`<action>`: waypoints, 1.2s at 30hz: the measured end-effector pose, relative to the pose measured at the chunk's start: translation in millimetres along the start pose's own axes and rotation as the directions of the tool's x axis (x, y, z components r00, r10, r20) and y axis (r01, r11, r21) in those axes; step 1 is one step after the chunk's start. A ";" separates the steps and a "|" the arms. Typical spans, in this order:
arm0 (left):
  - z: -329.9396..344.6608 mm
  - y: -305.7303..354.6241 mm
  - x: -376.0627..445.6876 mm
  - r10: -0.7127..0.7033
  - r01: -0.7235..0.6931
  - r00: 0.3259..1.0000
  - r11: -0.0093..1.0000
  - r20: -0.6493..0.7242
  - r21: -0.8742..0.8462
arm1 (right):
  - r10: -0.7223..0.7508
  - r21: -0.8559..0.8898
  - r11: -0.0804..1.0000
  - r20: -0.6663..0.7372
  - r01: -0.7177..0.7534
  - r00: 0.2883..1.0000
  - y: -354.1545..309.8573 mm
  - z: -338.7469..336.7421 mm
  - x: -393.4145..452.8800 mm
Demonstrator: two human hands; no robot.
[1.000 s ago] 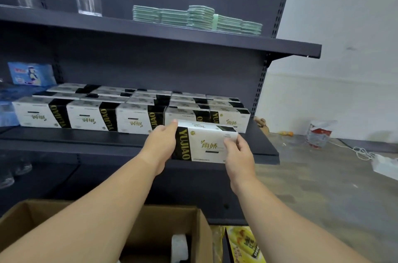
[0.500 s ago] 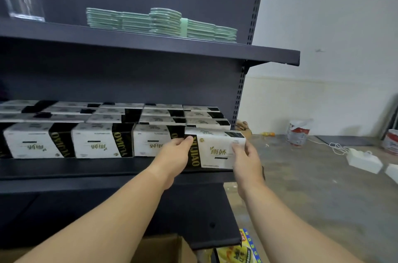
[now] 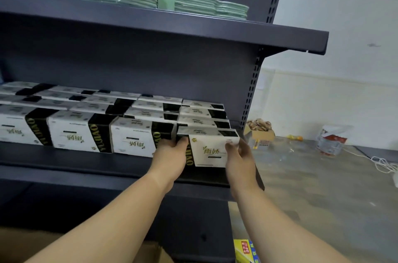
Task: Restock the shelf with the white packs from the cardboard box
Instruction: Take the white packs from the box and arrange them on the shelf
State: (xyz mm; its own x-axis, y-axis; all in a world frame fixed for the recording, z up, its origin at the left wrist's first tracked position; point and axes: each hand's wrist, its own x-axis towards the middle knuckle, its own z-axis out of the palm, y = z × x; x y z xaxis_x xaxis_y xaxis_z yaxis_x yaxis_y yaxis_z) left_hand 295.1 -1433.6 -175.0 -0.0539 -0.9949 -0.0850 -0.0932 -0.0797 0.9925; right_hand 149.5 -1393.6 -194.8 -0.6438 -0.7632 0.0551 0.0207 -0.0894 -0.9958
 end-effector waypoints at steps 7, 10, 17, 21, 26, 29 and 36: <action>4.3 -2.1 -3.7 0.062 -0.059 0.994 0.997 -0.092 0.043 | 0.023 0.036 0.999 0.036 -0.024 0.999 9.6 10.0 7.2; 4.7 -0.8 -4.4 0.053 -0.052 0.992 0.999 -0.116 0.012 | 0.025 0.051 0.998 0.057 -0.028 0.998 10.7 11.3 8.7; 3.7 1.4 -3.1 0.030 -0.031 0.993 0.999 -0.111 -0.007 | 0.039 0.028 0.999 0.084 -0.042 0.996 12.6 12.1 11.6; 3.6 0.4 2.8 -0.018 0.014 0.995 0.999 -0.095 -0.048 | 0.057 0.012 0.998 0.115 -0.058 0.992 10.1 9.6 12.5; 3.2 0.3 5.0 -0.043 0.038 0.996 0.997 -0.075 -0.073 | 0.081 -0.009 0.997 0.128 -0.081 0.988 9.8 6.9 13.3; 1.6 2.6 3.1 -0.065 0.059 0.996 0.995 -0.064 -0.082 | 0.089 -0.002 0.996 0.117 -0.090 0.989 7.9 7.6 12.0; -11.4 3.5 0.3 -0.087 0.086 0.996 0.995 -0.008 -0.058 | 0.129 -0.010 0.992 0.074 -0.129 0.989 2.6 13.7 5.4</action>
State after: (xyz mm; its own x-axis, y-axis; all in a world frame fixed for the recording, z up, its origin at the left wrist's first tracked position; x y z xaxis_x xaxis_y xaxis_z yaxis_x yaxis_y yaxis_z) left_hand 306.1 -1434.9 -170.5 -0.0376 -0.9847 -0.1699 -0.0401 -0.1684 0.9849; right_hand 156.6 -1406.7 -196.0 -0.5778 -0.8133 -0.0685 0.0959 0.0157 -0.9953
